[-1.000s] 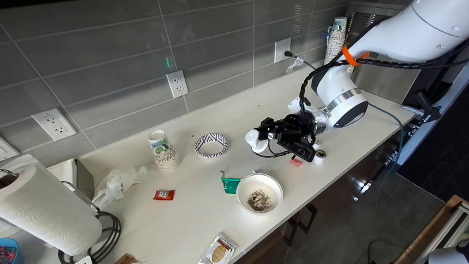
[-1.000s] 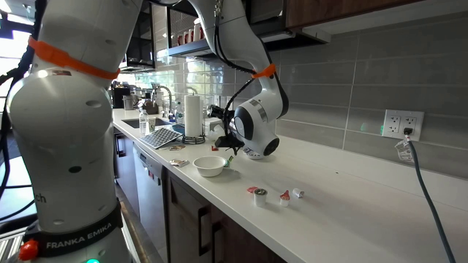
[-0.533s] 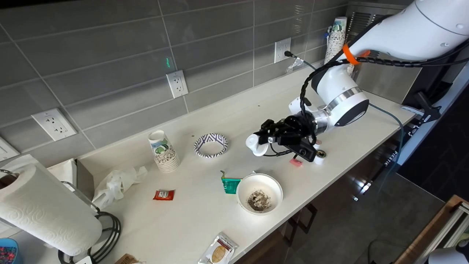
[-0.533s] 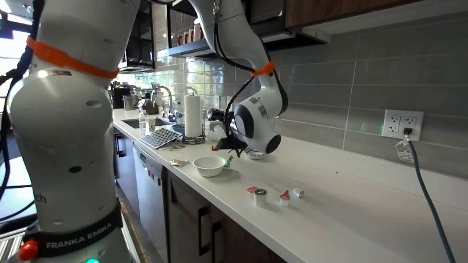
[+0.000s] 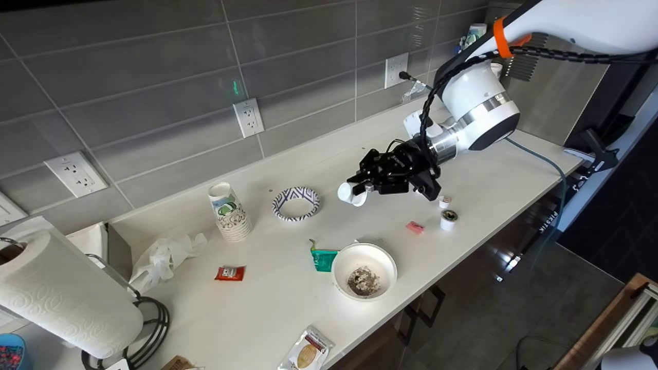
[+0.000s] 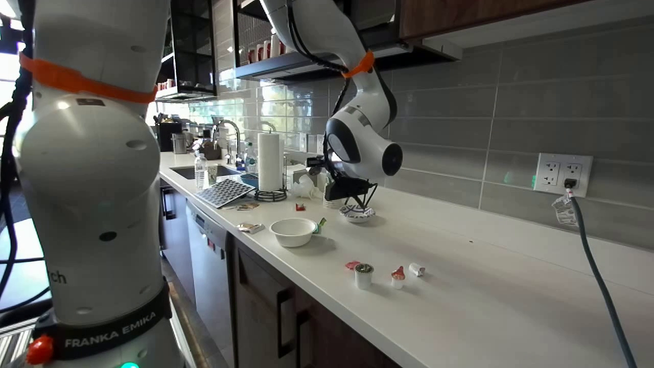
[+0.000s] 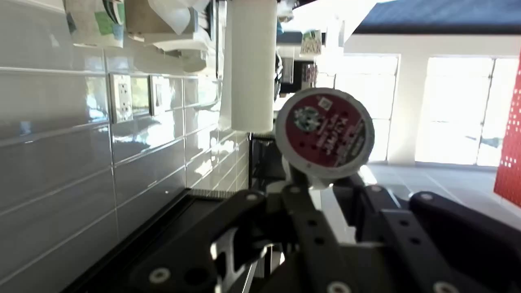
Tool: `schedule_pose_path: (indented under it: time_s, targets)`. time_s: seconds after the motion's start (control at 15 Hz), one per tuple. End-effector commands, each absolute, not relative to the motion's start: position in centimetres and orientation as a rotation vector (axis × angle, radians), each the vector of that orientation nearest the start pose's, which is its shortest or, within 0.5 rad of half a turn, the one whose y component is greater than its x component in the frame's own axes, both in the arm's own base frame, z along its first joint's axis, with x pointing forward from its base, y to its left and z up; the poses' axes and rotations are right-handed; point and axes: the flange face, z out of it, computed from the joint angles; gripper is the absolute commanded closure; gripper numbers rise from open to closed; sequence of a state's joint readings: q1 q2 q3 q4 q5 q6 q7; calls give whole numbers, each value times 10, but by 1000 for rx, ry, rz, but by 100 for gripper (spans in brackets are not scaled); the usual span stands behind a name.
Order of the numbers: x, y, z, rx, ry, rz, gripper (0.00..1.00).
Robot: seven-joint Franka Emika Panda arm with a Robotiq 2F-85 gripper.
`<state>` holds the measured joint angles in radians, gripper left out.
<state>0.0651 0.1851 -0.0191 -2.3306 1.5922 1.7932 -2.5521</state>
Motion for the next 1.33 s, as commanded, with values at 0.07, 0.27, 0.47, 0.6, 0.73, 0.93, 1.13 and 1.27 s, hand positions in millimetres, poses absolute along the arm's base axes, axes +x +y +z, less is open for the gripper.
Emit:
schedule_pose_path:
  time_s: [0.07,0.27,0.47,0.6,0.73,0.93,1.13,1.27]
  targets:
    - [503,124,291,-1530,-1565,-1128,94]
    - [512,130,294,-1623,-1721,-1056,94]
    - [521,128,290,-1716,-1866,-943,94]
    - [526,123,290,-1776,-1964,-862,94]
    - [530,120,288,-1822,-2059,-762,94]
    - [536,116,282,-1885,-2190,-597,94]
    - [538,117,267,-1935,-2304,-404,94]
    - [541,117,258,-1953,-2380,-261,94]
